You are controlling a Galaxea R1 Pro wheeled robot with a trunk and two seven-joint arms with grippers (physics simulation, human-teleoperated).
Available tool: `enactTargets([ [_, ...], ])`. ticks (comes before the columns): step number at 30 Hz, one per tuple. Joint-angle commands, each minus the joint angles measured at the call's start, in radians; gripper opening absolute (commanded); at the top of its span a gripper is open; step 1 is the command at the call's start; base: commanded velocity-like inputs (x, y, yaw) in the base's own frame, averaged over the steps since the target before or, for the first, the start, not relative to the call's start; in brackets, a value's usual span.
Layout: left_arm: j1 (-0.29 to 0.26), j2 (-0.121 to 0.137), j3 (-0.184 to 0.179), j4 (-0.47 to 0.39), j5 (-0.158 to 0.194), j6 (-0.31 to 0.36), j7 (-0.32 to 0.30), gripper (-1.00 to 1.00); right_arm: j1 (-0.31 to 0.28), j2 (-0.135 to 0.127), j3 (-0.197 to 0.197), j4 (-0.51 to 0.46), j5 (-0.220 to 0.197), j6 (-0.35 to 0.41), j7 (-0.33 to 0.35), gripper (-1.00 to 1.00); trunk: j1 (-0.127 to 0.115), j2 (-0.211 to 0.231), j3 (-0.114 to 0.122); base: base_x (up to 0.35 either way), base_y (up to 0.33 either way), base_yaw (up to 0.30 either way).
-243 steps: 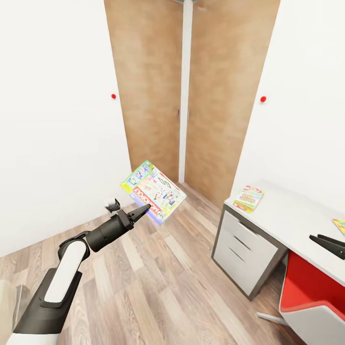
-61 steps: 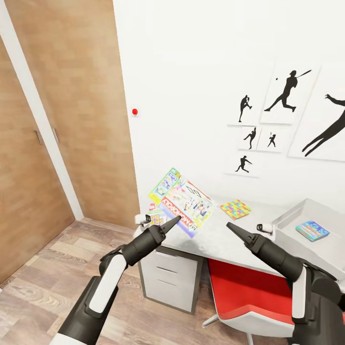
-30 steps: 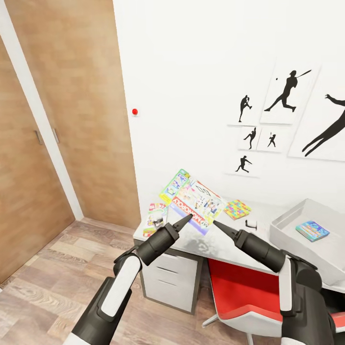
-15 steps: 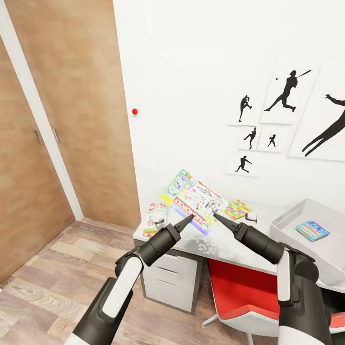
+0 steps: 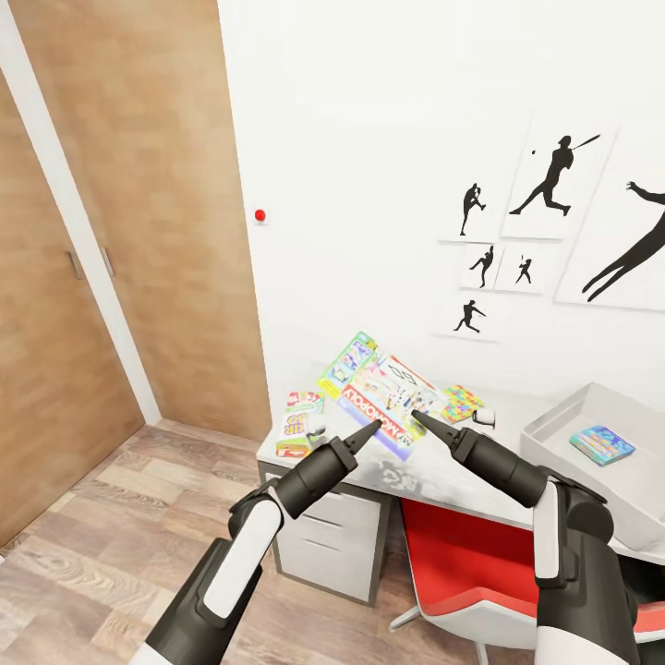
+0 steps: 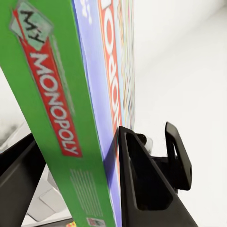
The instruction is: Put all the toys in the child's room - the three board games (two on the bed and one on the table), the two jigsaw puzzles on the table, and the tennis ball on the table - inside the toy box on the table in the child's room.
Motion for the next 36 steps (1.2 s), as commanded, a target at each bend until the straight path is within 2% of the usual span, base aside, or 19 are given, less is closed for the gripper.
enactTargets([
  [1, -0.001, 0.000, 0.000, 0.000, 0.012, 0.008, 0.006, -1.00, -0.001, 0.001, -0.002, 0.000, -0.001, 0.006, 0.003, 1.00, 0.000, -0.001, -0.002, 0.000, 0.000, 0.000],
  [12, -0.001, 0.000, -0.002, 0.001, 0.017, 0.004, 0.032, -1.00, -0.001, 0.001, -0.003, 0.000, -0.002, 0.006, 0.004, 1.00, 0.000, -0.001, -0.002, 0.000, 0.000, 0.000],
  [36, -0.002, 0.001, 0.000, -0.013, 0.017, -0.005, 0.037, -1.00, 0.000, 0.001, -0.003, -0.001, -0.013, 0.006, 0.004, 1.00, 0.000, -0.001, -0.002, 0.000, 0.000, 0.000],
])
